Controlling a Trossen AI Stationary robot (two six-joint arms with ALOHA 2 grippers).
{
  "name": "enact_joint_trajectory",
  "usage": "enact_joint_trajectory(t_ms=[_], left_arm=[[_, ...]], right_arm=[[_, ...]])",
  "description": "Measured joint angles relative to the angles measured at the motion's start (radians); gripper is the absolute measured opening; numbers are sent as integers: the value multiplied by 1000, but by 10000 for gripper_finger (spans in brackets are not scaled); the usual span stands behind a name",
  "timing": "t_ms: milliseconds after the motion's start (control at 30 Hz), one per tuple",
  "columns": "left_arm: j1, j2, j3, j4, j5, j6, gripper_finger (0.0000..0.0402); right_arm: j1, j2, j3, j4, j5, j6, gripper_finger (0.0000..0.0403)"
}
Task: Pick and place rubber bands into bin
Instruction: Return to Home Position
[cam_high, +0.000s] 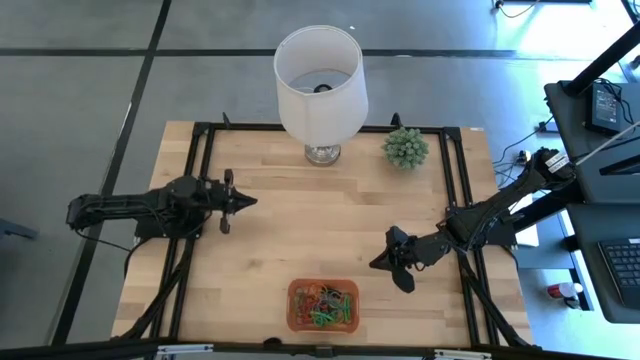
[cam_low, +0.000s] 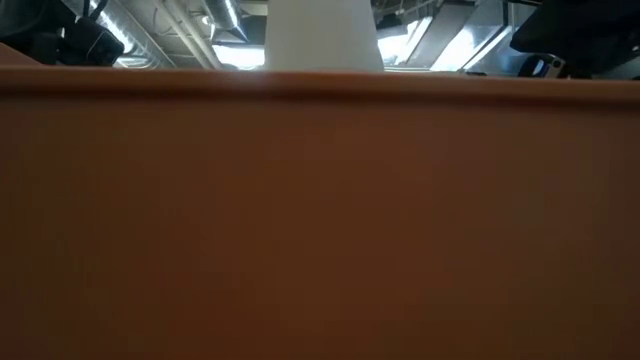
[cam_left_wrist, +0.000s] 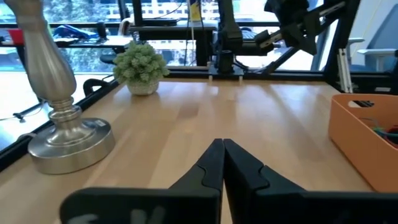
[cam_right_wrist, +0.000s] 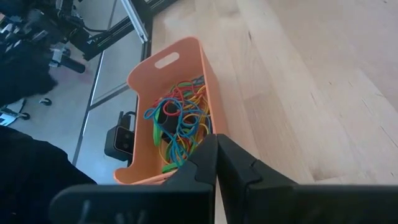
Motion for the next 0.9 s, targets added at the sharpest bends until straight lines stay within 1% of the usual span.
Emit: enact_joint_trajectory(t_ms=[67,167,233,333,433,567,700,800,900], left_arm=[[0,0,0,0,-7,-2,2],[0,0,0,0,-7,-2,2],[0,0,0,1,-7,-2,2],[0,0,0,1,-7,-2,2],[0,0,0,1,-7,-2,2],[0,0,0,1,-8,-2,2],[0,0,0,1,-8,-2,2],[0,1,0,1,-8,-2,2],[0,1,0,2,-8,-2,2]], right_arm=[[0,0,0,0,3,0,12],[0,0,0,0,64,4,10],[-4,0,0,0,100,-49,5],[-21,0,0,-3,102,-141,4],[-55,0,0,-23,51,-230,2],[-115,0,0,-78,-53,-325,2],[-171,-7,-1,-95,-145,-457,1],[-213,-32,-1,-119,-180,-544,1],[-250,-69,-1,-162,-185,-624,1]])
